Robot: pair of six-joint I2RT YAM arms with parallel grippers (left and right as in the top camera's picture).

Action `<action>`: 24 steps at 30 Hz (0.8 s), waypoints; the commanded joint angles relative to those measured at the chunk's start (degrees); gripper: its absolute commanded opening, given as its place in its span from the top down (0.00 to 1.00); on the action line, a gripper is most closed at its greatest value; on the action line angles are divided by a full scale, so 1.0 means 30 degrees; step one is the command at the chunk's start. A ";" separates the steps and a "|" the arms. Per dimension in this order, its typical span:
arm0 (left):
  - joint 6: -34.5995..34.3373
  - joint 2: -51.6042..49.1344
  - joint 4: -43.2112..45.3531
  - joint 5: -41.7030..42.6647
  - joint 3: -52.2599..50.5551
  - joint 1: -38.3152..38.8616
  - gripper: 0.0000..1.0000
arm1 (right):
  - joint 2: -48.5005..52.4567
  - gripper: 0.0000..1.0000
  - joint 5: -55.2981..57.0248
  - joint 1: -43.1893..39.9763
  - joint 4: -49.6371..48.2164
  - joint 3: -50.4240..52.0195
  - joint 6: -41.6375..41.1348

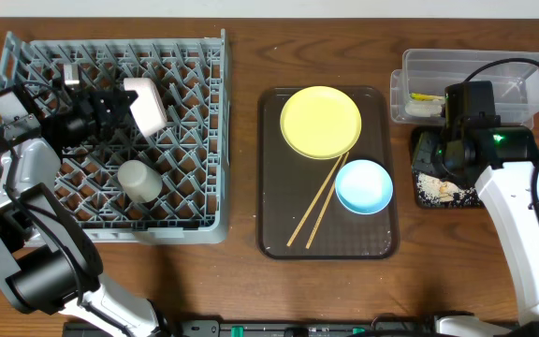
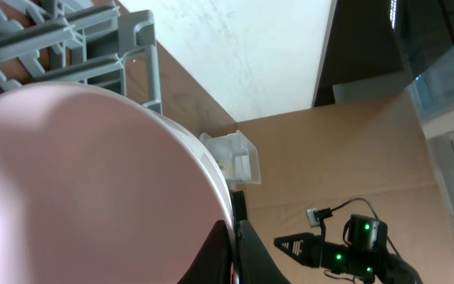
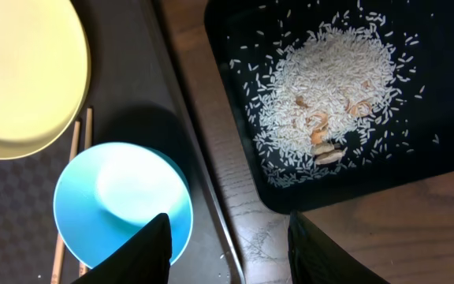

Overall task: Sort waste into correct bins and load items into the dishwasher rack
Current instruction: 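Carry the pink bowl with the left gripper and set it in the rack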

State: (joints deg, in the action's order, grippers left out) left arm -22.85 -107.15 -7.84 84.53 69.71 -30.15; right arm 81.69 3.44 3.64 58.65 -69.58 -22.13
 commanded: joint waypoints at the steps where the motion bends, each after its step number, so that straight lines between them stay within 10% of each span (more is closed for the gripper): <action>1: -0.0058 -0.0029 -0.0736 -0.2164 -0.0313 -0.0007 0.94 | -0.0299 0.54 0.0051 -0.0131 0.0095 -0.0051 0.0036; 15: -0.0058 -0.0022 -0.2936 -0.3410 -0.0313 -0.0022 0.94 | -0.0306 0.54 0.0058 -0.0138 0.0175 -0.0051 0.0073; 24: -0.0051 0.0000 -0.4561 -0.3563 -0.0306 -0.1078 0.76 | -0.0299 0.54 0.0066 -0.0138 0.0168 -0.0051 0.0189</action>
State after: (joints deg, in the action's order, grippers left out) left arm -23.62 -106.15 -20.49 79.33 69.78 -31.88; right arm 81.69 3.44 3.64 59.09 -69.58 -22.09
